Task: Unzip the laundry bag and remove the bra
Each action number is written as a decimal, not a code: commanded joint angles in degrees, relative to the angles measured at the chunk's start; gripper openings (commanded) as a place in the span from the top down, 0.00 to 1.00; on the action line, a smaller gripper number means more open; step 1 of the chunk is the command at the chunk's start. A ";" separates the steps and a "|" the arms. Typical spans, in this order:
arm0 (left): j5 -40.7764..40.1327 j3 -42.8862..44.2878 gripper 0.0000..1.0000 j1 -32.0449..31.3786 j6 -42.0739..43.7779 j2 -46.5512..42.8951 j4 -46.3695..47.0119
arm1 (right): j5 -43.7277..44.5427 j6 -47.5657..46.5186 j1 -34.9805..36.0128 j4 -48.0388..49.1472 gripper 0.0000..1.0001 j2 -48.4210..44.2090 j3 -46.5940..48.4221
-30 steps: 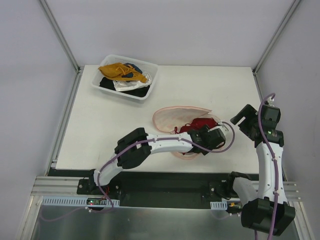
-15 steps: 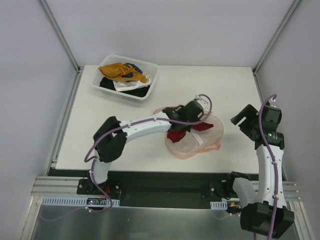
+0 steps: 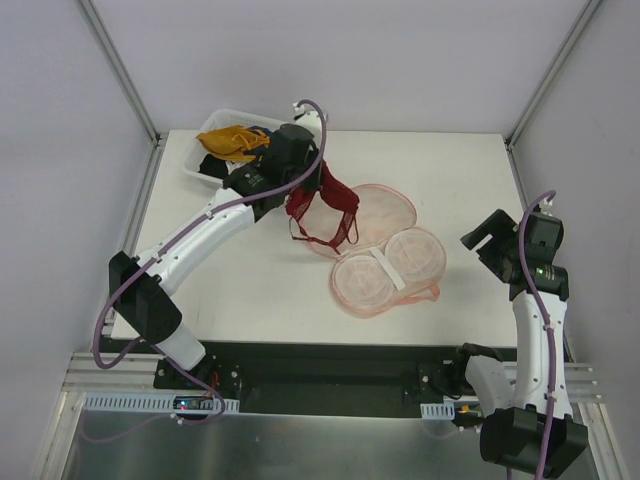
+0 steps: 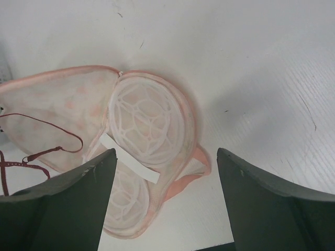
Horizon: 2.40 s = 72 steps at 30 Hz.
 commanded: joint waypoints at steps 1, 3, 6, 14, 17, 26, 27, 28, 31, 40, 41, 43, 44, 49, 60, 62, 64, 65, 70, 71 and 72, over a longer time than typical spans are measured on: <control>-0.24 3.45 1.00 3.92 1.21 -1.24 -0.15 | -1.25 0.40 -0.39 0.52 0.19 -0.92 0.03; -0.85 5.12 1.00 7.17 1.29 -0.80 -0.07 | -1.96 0.40 -0.47 0.87 0.19 -0.48 -0.15; -2.00 9.24 1.00 10.68 2.17 1.04 0.02 | -2.66 0.31 -0.47 1.49 0.19 -0.30 -0.93; -6.21 20.76 1.00 16.40 6.38 3.85 0.02 | -2.31 -0.21 -0.47 1.93 0.19 1.54 -0.68; -8.31 24.80 1.00 18.77 8.40 6.48 0.11 | -2.75 -0.39 -0.47 2.54 0.19 3.12 -0.24; -6.84 30.35 1.00 24.66 9.29 20.45 1.43 | -2.75 -0.48 -0.39 4.21 0.20 7.25 0.29; -6.40 29.83 1.00 25.36 9.12 22.73 1.43 | -2.40 -0.56 -0.39 4.30 0.20 7.60 0.38; -5.26 28.34 1.00 25.72 8.94 23.80 1.60 | -2.31 -0.57 -0.39 4.39 0.20 7.87 0.38; -4.38 22.65 1.00 26.60 8.77 27.32 4.32 | -2.31 -0.83 -0.39 4.74 0.20 9.71 0.64; 2.13 14.80 1.00 29.06 4.29 34.80 7.40 | -2.05 -1.36 -0.39 5.97 0.20 13.40 0.91; 1.70 14.79 1.00 29.06 4.28 34.71 7.66 | -2.22 -1.27 -0.39 6.23 0.20 13.67 0.82; 1.69 15.93 1.00 29.06 5.07 34.97 7.49 | -2.48 -1.27 -0.39 6.41 0.21 14.11 0.99; 1.78 16.02 1.00 29.06 5.16 34.53 7.49 | -2.49 -1.27 -0.39 6.41 0.21 14.02 1.08; 0.03 22.16 1.00 29.06 7.35 36.46 4.95 | -2.75 -1.18 -0.39 6.32 0.21 13.67 0.99; -0.08 34.49 1.00 29.06 13.95 44.11 3.71 | -1.96 -1.27 -0.39 5.71 0.21 12.09 0.73; 1.60 32.47 1.00 29.06 14.04 42.54 3.71 | -2.13 -1.18 -0.39 5.71 0.21 12.44 0.99; 2.22 28.78 0.97 29.06 14.21 41.30 3.71 | -2.48 -1.01 -0.39 5.80 0.21 12.71 1.26; 2.31 26.68 0.90 29.06 14.21 39.82 3.71 | -2.57 -1.01 -0.39 5.80 0.21 12.79 1.35; 2.66 25.34 0.24 28.97 14.04 33.50 3.71 | -3.71 -0.74 -0.39 5.80 0.21 12.18 1.70; 2.92 25.69 0.19 28.97 13.86 32.34 3.71 | -3.72 -0.74 -0.30 5.62 0.21 11.74 1.61; 3.18 25.78 0.15 28.89 13.69 31.20 3.71 | -3.63 -0.57 -0.30 5.27 0.21 11.04 1.44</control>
